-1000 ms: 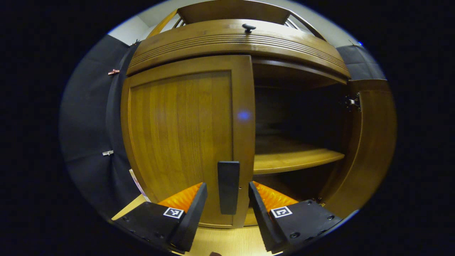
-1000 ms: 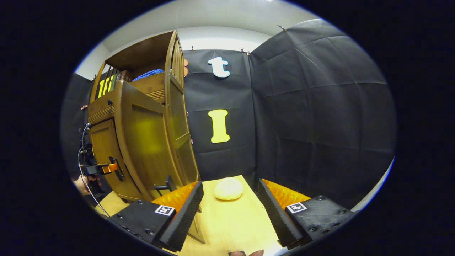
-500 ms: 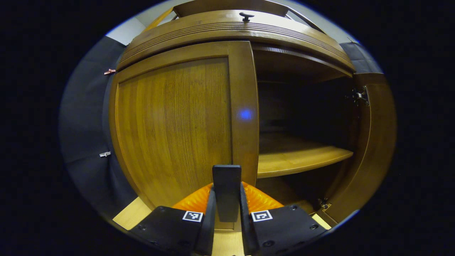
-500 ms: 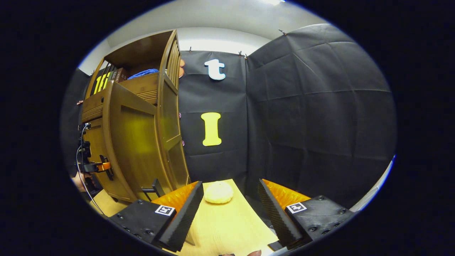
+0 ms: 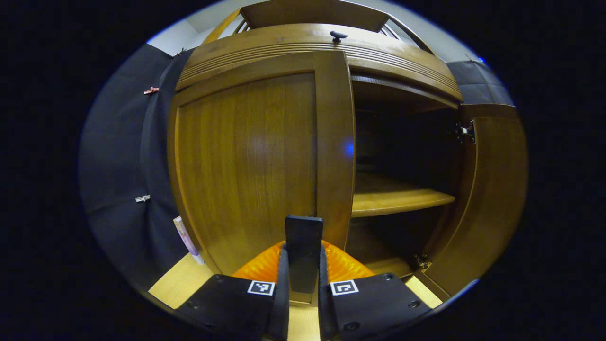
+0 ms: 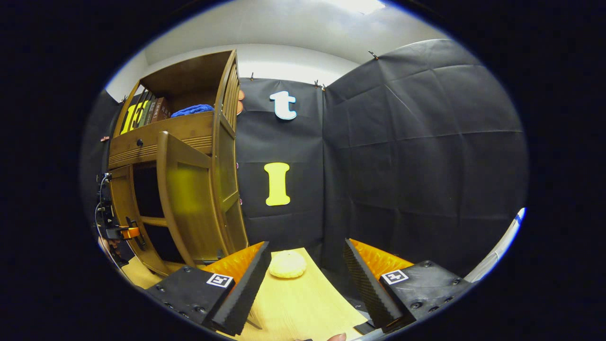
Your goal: Open the right door of the double-door shoe cabinet with the right hand, and open the left door with the left hand.
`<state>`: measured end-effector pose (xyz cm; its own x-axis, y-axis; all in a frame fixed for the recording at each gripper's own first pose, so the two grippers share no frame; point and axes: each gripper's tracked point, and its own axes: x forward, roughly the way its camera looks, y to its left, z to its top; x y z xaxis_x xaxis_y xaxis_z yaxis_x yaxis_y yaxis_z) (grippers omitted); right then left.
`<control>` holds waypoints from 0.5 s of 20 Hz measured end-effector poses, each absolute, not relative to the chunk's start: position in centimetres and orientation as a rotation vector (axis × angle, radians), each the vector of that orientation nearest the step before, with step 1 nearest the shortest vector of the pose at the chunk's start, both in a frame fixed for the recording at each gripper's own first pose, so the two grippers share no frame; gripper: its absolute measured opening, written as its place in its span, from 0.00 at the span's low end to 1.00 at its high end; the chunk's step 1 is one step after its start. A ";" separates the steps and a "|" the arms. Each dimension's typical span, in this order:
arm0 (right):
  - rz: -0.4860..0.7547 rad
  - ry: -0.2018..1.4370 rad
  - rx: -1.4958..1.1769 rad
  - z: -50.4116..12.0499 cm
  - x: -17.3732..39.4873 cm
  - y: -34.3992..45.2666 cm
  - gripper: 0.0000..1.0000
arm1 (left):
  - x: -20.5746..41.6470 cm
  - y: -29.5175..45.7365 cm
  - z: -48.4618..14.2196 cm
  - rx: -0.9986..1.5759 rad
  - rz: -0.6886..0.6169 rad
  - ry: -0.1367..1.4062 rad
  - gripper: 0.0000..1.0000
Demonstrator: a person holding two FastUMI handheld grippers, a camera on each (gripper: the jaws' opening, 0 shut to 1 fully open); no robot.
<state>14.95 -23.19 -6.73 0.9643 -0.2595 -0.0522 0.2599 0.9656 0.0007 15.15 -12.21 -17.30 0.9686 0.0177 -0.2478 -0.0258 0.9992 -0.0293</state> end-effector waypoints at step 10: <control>-0.251 0.005 -0.073 -4.6 12.5 -15.7 0.98 | 5.9 -6.8 -17.0 -0.018 -0.009 0.259 0.27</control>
